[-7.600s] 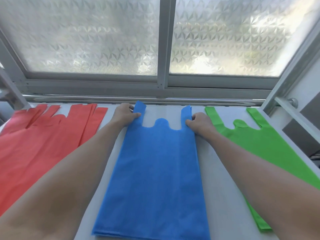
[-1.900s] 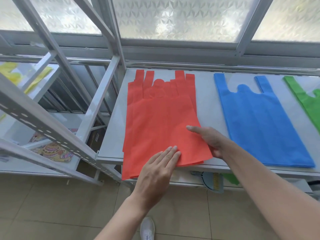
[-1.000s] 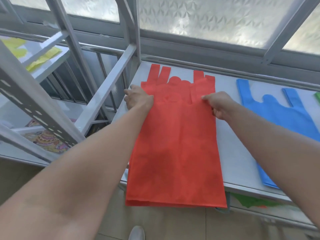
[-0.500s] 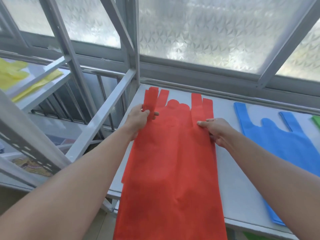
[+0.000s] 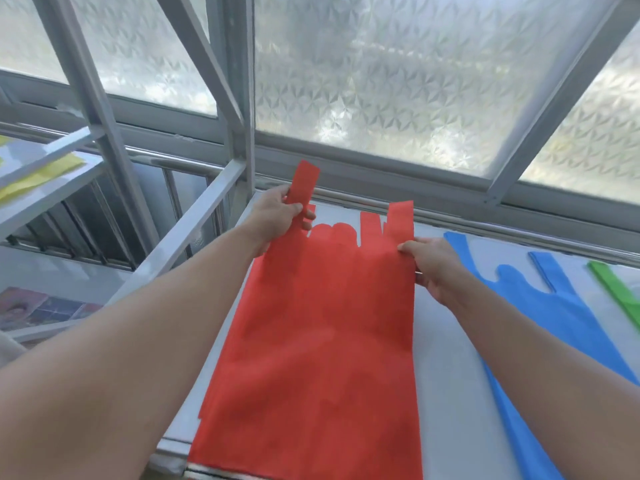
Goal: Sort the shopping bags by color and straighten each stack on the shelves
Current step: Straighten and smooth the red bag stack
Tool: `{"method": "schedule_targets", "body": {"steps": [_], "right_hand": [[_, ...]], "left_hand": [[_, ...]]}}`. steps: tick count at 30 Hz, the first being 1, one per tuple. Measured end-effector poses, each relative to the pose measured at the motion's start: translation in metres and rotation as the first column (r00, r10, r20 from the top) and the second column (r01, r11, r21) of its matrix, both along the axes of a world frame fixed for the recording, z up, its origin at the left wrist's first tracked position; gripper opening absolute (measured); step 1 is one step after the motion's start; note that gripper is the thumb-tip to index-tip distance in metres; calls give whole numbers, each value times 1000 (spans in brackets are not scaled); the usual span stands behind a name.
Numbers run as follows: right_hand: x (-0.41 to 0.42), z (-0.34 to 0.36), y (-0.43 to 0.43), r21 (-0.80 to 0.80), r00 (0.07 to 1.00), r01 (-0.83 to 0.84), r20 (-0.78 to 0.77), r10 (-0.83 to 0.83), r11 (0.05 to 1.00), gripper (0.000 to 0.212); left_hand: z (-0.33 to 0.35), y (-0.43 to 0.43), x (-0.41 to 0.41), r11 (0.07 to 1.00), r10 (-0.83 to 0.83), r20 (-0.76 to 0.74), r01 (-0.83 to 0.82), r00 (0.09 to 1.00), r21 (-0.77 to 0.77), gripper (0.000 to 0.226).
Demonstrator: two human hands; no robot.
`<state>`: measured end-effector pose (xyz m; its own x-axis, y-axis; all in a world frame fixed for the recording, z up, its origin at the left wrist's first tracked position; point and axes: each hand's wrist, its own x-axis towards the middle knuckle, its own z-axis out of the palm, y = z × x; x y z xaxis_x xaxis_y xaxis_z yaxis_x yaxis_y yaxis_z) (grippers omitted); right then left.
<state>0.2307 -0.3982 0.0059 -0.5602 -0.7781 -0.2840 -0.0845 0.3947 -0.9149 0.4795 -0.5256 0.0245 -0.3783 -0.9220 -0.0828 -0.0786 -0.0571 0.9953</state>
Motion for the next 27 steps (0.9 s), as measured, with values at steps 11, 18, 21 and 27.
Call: {"method": "schedule_targets", "body": {"steps": [11, 18, 21, 27], "right_hand": [[-19, -34, -16, 135, 855, 80, -519, 2, 988, 58], [-23, -21, -24, 386, 868, 6, -460, 187, 922, 47], [-21, -23, -22, 361, 858, -11, -475, 194, 933, 49], [-11, -29, -15, 153, 870, -3, -487, 78, 988, 48]], "left_hand": [[-62, -21, -24, 950, 280, 706, -82, 651, -302, 50], [-55, -21, -39, 957, 288, 731, -173, 619, -231, 59], [-48, -19, -44, 964, 262, 728, -215, 634, -159, 52], [-43, -12, -37, 976, 218, 604, -159, 766, -151, 25]]}}
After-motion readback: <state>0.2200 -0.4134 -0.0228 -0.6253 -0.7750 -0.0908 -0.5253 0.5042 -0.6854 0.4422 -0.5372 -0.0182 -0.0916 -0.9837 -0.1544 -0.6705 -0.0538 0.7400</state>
